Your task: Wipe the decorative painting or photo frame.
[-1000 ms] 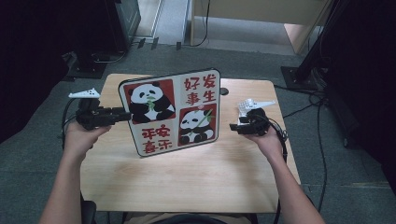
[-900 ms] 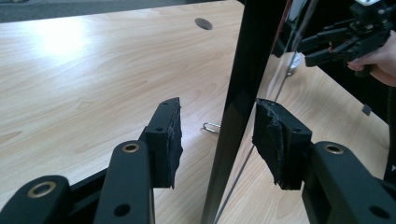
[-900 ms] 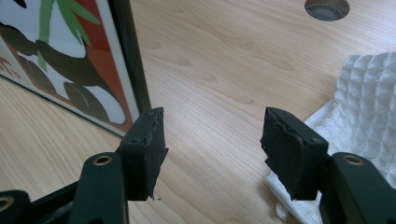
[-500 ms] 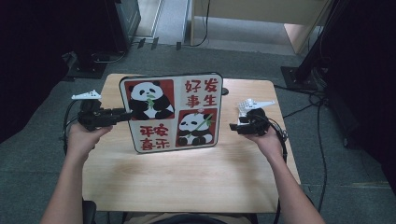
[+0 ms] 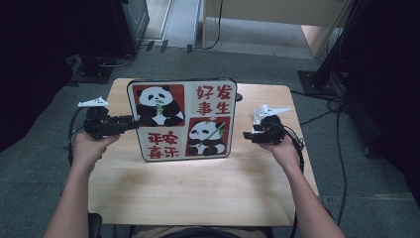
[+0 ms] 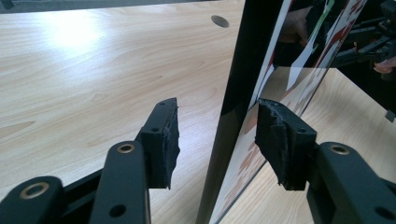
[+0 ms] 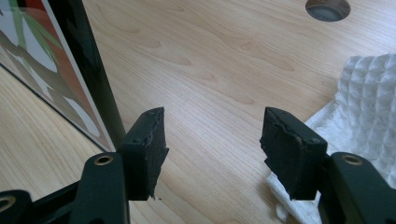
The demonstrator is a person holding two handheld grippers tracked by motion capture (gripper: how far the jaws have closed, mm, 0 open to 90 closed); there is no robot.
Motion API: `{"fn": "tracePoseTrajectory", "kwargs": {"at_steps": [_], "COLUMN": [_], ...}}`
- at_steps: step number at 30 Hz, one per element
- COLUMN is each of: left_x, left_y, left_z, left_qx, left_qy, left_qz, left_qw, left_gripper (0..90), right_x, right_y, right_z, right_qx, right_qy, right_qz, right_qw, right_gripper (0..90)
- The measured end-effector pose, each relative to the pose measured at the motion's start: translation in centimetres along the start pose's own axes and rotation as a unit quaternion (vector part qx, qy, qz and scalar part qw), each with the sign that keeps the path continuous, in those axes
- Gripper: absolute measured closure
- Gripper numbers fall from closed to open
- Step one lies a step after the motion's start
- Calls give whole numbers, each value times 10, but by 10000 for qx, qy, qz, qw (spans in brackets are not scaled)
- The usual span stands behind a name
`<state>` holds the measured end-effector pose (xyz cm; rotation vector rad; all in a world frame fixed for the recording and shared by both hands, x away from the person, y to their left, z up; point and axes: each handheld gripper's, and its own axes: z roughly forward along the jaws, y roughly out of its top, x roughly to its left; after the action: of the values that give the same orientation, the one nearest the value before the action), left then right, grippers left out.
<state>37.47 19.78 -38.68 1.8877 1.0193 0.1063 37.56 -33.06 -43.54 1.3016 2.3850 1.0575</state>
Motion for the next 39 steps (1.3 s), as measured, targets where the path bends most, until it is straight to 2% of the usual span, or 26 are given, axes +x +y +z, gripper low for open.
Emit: {"fn": "tracePoseTrajectory", "kwargs": {"at_steps": [12,20,29,39], "left_x": [-3,1,9,18], "left_y": [-1,-3,-8,-14], "left_z": [-10,-20,-25,-23], "left_qx": [-80,-143,-178,-114], "left_qy": [99,266,469,481], "left_qz": [242,307,314,218], "left_qw": [9996,9991,9982,9985], "left_gripper": [391,359,340,341], "right_x": [-1,-2,-3,-4], "right_y": [0,-1,-1,-2], "right_z": [-1,-1,0,1], "right_qx": [-21,6,26,97], "right_qy": [-10,-10,-11,1], "right_qz": [27,29,24,42], "right_qw": [10000,10000,10000,9999], "right_gripper": [401,400,400,397]}}
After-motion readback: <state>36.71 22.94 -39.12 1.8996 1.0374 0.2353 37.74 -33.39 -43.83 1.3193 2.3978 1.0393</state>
